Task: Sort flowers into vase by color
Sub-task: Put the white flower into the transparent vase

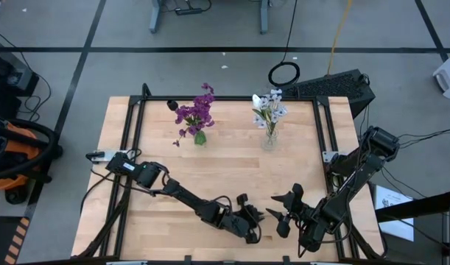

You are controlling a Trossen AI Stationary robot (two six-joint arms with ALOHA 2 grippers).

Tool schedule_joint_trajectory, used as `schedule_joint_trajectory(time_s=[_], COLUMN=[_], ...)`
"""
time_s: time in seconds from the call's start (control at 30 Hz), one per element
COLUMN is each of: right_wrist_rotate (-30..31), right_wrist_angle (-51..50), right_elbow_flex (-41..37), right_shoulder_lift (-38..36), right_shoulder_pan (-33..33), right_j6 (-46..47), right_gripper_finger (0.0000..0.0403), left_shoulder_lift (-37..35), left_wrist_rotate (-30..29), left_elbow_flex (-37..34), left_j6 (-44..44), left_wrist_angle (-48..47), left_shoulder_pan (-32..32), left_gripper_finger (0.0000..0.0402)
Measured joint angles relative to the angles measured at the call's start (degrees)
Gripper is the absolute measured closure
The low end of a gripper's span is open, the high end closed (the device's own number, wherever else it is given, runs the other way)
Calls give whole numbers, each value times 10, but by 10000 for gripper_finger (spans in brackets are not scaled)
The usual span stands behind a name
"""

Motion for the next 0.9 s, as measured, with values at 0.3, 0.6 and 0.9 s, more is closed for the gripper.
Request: schedule_joint_trajectory(time_s=[0.3,0.6,0.9], right_wrist_rotate=[0,0,0], right_wrist_angle=[0,0,0], right_elbow_flex=[0,0,0], right_shoulder_lift=[0,0,0], right_shoulder_pan=[0,0,0], right_j6=[-1,-2,-3], right_gripper_finger=[181,181,181], left_shoulder_lift=[0,18,18], left_wrist_rotate=[-3,-8,-2], left_elbow_flex=[0,0,0], left_j6=[0,1,17], left_wrist_angle=[-1,1,-7], left_shoulder_pan=[0,2,4], left_gripper_finger=[249,226,258])
